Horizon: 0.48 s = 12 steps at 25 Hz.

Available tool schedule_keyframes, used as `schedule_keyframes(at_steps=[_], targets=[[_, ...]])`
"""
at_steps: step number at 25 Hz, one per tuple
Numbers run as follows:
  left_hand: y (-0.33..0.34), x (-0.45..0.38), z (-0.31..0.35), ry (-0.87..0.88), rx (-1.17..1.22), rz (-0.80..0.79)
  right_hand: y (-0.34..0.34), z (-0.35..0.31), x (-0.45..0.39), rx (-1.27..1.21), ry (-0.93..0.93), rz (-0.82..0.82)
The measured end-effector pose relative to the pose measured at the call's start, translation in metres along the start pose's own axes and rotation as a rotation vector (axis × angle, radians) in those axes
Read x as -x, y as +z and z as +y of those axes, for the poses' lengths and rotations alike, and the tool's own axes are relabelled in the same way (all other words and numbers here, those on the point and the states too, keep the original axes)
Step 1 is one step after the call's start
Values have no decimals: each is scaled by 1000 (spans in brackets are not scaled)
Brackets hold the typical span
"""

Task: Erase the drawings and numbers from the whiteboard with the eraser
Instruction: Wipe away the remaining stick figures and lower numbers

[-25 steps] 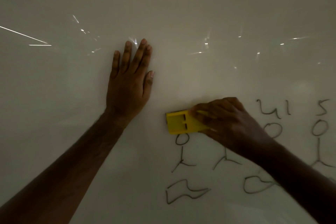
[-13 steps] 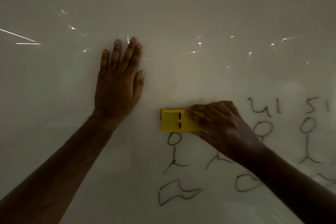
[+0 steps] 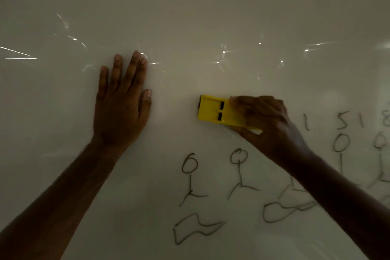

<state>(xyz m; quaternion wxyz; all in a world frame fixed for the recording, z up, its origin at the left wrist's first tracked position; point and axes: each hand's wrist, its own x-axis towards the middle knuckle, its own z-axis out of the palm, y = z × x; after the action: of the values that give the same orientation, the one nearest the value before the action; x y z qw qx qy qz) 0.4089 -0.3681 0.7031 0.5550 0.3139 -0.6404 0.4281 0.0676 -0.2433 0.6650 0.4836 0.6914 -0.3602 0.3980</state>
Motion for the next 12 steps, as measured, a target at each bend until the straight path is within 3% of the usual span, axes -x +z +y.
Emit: schedule_keyframes(at_steps=[5,12], targets=[[-2,11,16,-38,53,-68,-23,20,57,77,-109,-116],[8,-4,63,50,6,-92,-28,43,-3,15,130,4]])
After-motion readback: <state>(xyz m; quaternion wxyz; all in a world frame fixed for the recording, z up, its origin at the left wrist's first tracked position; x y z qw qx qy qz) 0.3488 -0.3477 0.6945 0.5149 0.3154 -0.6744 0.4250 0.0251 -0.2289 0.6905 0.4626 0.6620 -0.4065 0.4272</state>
